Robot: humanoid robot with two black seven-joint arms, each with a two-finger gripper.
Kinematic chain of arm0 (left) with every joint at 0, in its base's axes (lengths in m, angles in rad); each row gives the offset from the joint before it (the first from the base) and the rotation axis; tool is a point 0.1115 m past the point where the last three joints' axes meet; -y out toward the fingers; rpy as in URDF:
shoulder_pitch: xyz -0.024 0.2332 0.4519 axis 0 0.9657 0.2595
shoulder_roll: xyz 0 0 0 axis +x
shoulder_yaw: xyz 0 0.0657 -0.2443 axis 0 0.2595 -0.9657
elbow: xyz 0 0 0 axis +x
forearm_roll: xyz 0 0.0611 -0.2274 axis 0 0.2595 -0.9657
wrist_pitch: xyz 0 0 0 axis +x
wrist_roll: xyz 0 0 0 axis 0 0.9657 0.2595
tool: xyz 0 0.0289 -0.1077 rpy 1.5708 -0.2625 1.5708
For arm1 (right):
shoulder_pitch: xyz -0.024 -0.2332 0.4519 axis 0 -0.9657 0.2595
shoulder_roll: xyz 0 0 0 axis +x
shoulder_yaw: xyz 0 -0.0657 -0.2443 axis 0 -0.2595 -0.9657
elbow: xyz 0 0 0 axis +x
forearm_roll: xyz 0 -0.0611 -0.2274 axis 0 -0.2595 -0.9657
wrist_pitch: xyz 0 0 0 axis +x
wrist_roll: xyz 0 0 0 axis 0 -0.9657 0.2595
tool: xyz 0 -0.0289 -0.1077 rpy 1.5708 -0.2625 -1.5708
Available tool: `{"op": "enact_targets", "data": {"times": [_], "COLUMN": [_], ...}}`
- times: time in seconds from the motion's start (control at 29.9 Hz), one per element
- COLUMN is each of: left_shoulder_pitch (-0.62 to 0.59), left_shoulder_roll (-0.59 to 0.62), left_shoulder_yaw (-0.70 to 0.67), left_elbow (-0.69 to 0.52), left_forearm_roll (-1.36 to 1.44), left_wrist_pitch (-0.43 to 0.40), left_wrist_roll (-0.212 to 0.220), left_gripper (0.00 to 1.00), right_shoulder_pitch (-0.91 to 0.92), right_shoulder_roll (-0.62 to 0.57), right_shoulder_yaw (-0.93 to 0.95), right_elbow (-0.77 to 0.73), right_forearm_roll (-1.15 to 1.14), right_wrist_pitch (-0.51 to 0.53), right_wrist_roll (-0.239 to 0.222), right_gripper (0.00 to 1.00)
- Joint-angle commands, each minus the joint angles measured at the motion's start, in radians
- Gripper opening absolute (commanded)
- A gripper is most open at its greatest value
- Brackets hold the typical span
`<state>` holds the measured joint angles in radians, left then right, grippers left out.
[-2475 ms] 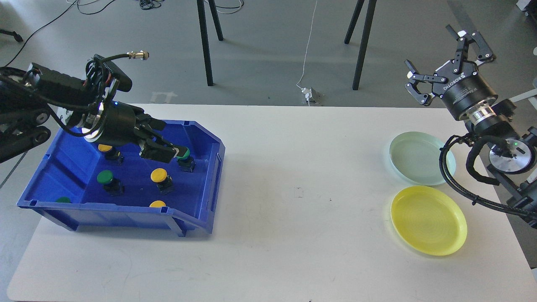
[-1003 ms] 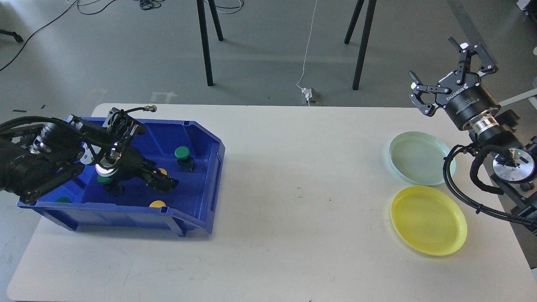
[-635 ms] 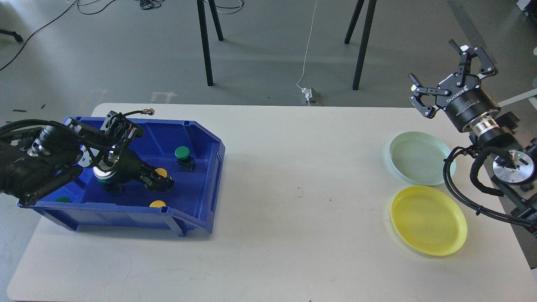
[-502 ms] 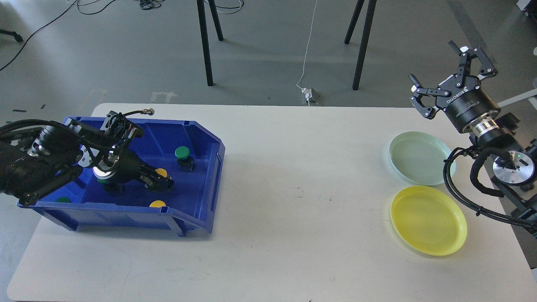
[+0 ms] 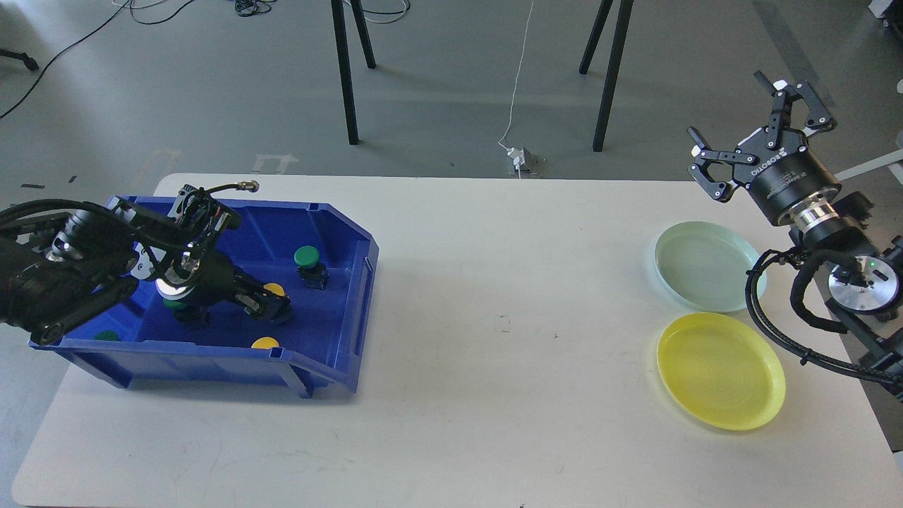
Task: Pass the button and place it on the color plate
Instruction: 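Lower the left gripper into the bin and grasp a yellow button, then lift the yellow button out of the bin with the left gripper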
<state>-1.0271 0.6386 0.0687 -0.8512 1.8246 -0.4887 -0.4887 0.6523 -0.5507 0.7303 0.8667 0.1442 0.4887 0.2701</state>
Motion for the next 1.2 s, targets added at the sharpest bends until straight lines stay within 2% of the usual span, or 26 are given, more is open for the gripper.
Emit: {"op": "enact_targets", "data": {"times": [0.0,0.1,0.17,0.27,0.54,0.67,0.8,0.9,1.04,1.17], "left_shoulder_pitch": [-0.008,-0.017,-0.018,-0.01,-0.016,-0.007,-0.007,-0.007,0.03,0.047], "left_shoulder_roll": [0.059,0.168,0.255,0.355,0.389,0.328,0.181,0.058,-0.092,-0.122], "left_shoulder_yaw": [-0.01,-0.042,-0.104,-0.171,-0.271,-0.368,-0.412,-0.412,-0.409,-0.417], "left_elbow": [-0.043,-0.153,-0.276,-0.383,-0.445,-0.447,-0.433,-0.381,-0.24,-0.206], "left_forearm_roll": [-0.007,-0.013,-0.031,-0.097,-0.522,-0.758,-0.983,-1.042,-1.048,-1.071], "left_wrist_pitch": [0.0,0.0,0.0,0.0,0.0,0.0,0.0,0.0,0.0,0.0], "left_wrist_roll": [0.0,0.0,0.0,0.0,0.0,0.0,0.0,0.0,0.0,0.0], "left_gripper": [0.08,0.08,0.08,0.09,0.09,0.09,0.09,0.09,0.09,0.09], "right_shoulder_pitch": [0.0,-0.002,-0.002,0.0,-0.002,-0.016,-0.016,-0.016,-0.016,-0.016], "right_shoulder_roll": [-0.005,-0.011,-0.015,-0.014,-0.014,-0.026,-0.041,-0.041,-0.031,0.003], "right_shoulder_yaw": [0.003,0.011,0.012,0.02,0.052,0.046,0.047,0.052,0.046,0.025], "right_elbow": [0.0,-0.003,-0.011,-0.049,-0.075,-0.04,0.018,0.07,0.15,0.209], "right_forearm_roll": [0.0,0.0,0.0,0.0,-0.002,-0.026,-0.113,-0.207,-0.374,-0.517], "right_wrist_pitch": [0.0,0.0,0.0,0.0,0.0,0.0,0.0,0.0,-0.013,-0.036], "right_wrist_roll": [0.0,-0.009,-0.011,-0.011,-0.008,-0.005,0.001,0.009,0.057,0.115], "right_gripper": [0.99,0.99,0.99,0.99,0.99,0.99,0.99,0.99,0.99,0.99]}}
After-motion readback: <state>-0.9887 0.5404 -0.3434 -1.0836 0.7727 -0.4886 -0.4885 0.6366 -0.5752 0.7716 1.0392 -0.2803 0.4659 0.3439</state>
